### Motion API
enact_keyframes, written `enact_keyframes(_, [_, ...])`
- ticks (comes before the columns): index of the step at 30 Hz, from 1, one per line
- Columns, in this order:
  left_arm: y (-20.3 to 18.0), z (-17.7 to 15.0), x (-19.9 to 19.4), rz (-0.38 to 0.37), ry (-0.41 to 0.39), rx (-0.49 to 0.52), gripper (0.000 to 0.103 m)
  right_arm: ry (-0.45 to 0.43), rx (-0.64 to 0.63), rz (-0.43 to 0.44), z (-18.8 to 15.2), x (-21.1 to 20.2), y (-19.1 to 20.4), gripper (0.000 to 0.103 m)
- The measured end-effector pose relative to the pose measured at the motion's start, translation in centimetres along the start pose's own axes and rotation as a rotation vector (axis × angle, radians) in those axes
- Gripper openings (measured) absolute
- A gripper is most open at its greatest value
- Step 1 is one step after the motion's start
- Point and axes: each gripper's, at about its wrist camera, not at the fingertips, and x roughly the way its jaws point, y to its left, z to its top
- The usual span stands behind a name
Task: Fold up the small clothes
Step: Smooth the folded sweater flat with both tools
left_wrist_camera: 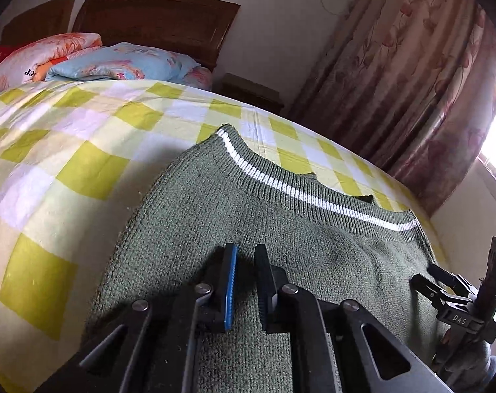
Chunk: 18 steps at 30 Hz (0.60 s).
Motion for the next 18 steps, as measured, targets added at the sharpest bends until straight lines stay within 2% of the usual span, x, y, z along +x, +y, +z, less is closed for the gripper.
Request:
enact_keyframes(2, [-1.3,0.1,-0.8,0.036,0.002,-0.004,0.02,-0.007,0.045,-0.013,0.3,-1.0,0.4,0.103])
enact_keyframes(4, [-3.5,-0.3,-1.9,0.022,-0.022,0.049,0.022,-0.035,0.03,0.02,0.5,-2.2,2.1,0.103])
enact_keyframes(6, [-6.1,-1.0,-2.3,0.004,-0.032,0.133,0.034,-0.035,-0.083,0.041,0.4,-2.8,5.3,0.103])
enact_keyframes(7, [-7.3,-1.5,-2.1,0.012,-0.021,0.176,0.044,-0.029,-0.146,0.04,0.2,-2.8,7.0,0.103])
enact_keyframes(8, [-8.1,-2.0,-1.7,0.03,-0.002,0.211,0.047,-0.021,-0.201,0.04,-0.2,-2.6,8.4,0.103])
enact_keyframes(10, [-8.3,-2.8,-0.4,0.065,0.042,0.227,0.047,0.014,-0.282,0.03,-1.4,-1.7,10.1,0.103])
enact_keyframes(12, [-7.8,-3.2,-0.5,0.048,0.014,0.247,0.047,0.001,-0.25,0.055,-2.0,-1.5,9.3,0.103])
enact_keyframes(14, [-7.3,-3.3,-0.9,0.048,0.017,0.262,0.046,0.019,-0.205,0.078,-1.9,-1.5,7.7,0.103])
enact_keyframes(18, [-4.3,-3.6,-3.2,0.084,-0.021,0.209,0.044,0.005,-0.128,-0.009,-2.0,-2.9,3.3,0.103])
